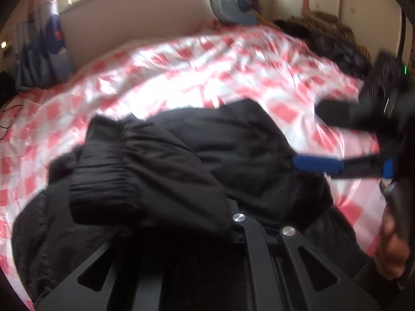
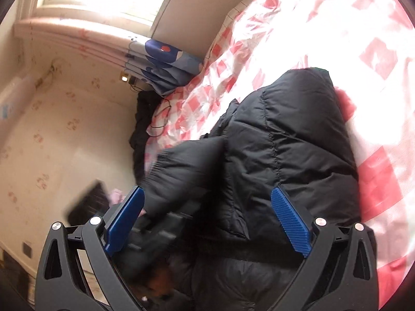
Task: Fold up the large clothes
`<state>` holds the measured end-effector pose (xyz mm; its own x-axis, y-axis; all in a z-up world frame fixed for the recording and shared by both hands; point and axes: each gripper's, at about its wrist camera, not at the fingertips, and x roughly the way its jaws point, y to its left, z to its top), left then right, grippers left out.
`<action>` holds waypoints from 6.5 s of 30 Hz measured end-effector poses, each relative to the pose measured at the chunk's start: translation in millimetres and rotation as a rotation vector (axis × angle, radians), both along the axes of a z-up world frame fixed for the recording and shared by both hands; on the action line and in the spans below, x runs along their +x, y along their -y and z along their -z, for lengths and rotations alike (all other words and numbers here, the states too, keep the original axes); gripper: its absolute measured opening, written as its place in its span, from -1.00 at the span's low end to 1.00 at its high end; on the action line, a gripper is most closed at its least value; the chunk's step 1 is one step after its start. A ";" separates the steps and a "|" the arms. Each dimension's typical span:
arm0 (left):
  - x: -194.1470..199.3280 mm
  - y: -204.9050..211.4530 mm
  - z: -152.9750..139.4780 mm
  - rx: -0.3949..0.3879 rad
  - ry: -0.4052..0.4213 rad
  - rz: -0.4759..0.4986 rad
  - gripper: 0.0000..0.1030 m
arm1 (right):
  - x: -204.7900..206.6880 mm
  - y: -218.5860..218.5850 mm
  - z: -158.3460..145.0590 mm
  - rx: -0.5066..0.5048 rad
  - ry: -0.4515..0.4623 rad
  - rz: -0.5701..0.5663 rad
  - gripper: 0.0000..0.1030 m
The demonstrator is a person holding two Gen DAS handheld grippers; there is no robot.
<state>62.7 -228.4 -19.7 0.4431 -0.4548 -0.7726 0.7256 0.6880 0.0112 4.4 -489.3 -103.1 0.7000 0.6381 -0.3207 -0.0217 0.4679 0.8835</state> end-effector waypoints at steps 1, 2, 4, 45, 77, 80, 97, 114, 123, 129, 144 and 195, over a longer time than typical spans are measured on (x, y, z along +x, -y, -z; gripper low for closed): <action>-1.5 2.6 6.6 0.008 -0.017 0.008 -0.79 | 2.7 0.1 1.6 0.012 -0.001 -0.002 0.84; -4.3 2.8 10.7 0.000 -0.032 0.019 -0.59 | 4.5 1.5 2.8 0.019 -0.002 -0.008 0.84; -7.1 -0.8 7.9 -0.039 -0.063 0.052 -0.15 | 9.3 1.1 4.4 0.037 0.003 -0.024 0.84; -6.6 -42.0 -18.7 -0.420 -0.243 0.040 0.58 | 16.6 -24.8 -10.0 0.036 0.110 -0.046 0.86; 30.5 -301.9 1.5 -0.414 -0.028 -0.725 0.74 | 7.6 -8.5 -65.0 -0.447 0.244 0.122 -0.83; 47.5 -305.5 32.5 -0.357 -0.099 -0.780 0.74 | 30.1 10.0 -17.9 -0.467 0.064 0.135 -0.82; 56.9 -298.4 53.6 -0.220 -0.069 -0.807 0.74 | 35.4 -64.3 -30.1 -0.805 0.089 -0.012 0.46; 54.8 -283.2 71.5 -0.113 -0.035 -0.803 0.85 | 40.4 -56.1 35.0 -0.913 -0.110 -0.018 0.59; 39.9 -256.1 56.2 -0.017 0.132 -0.749 0.85 | 91.4 -73.6 -9.1 -1.054 -0.008 0.000 0.63; 37.6 -246.4 58.4 0.004 0.155 -0.723 0.86 | 113.8 -44.5 39.7 -0.884 -0.132 -0.057 0.71; 45.3 -256.2 67.8 -0.022 0.095 -0.708 0.86 | 53.4 -60.8 32.2 -0.916 -0.148 -0.179 0.87; -248.5 -424.8 -28.7 -0.681 -0.551 -0.517 -0.85 | -287.6 -34.1 -85.0 -0.054 0.091 -0.269 -0.79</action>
